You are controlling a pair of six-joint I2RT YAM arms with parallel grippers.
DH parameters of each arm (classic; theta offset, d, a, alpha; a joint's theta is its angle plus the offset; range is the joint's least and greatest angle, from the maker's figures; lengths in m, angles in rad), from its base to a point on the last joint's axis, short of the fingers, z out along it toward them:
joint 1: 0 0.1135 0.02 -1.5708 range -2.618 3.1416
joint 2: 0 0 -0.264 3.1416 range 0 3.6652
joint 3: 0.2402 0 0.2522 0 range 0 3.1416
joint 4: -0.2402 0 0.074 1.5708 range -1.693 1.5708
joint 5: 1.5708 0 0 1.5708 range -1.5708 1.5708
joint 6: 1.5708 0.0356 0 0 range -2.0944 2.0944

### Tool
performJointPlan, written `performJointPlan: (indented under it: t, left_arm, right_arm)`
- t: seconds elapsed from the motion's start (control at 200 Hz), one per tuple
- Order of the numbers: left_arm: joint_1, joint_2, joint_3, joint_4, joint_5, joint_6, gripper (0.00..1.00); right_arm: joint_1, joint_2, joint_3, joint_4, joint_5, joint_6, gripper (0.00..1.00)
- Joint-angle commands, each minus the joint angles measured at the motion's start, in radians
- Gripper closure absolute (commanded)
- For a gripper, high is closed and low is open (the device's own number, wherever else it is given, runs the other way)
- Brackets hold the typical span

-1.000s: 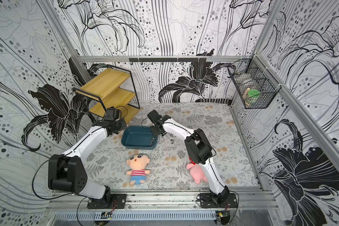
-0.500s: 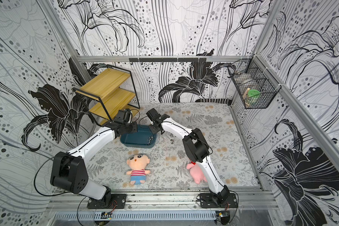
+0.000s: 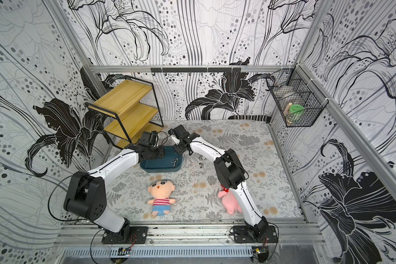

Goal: Take out the wing nut from the storage box
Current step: Adjust the storage box at the center of the board, then pick up the wing nut from the storage box.

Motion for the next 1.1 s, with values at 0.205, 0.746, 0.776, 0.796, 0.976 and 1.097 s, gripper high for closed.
performJointPlan:
  t: [0.205,0.746,0.776,0.796,0.976,1.097]
  left_arm:
    - [-0.045,0.062,0.033,0.041,0.017,0.016,0.66]
    - [-0.115,0.293,0.167,-0.013,-0.101,0.067,0.67]
    - [-0.116,0.299,0.172,-0.013,-0.103,0.069,0.67]
    - [-0.117,0.305,0.174,-0.013,-0.104,0.071,0.67]
    - [-0.122,0.342,0.182,-0.011,-0.107,0.075,0.68]
    - [-0.124,0.369,0.184,-0.004,-0.105,0.076,0.68]
  right_arm:
    - [-0.040,-0.143,-0.077,0.054,0.028,0.112,0.49]
    - [-0.098,-0.312,-0.203,-0.018,0.098,0.228,0.44]
    - [-0.098,-0.313,-0.205,-0.018,0.098,0.228,0.44]
    - [-0.098,-0.311,-0.205,-0.020,0.096,0.228,0.44]
    - [-0.101,-0.308,-0.200,-0.023,0.100,0.236,0.44]
    - [-0.107,-0.309,-0.199,-0.027,0.106,0.237,0.44]
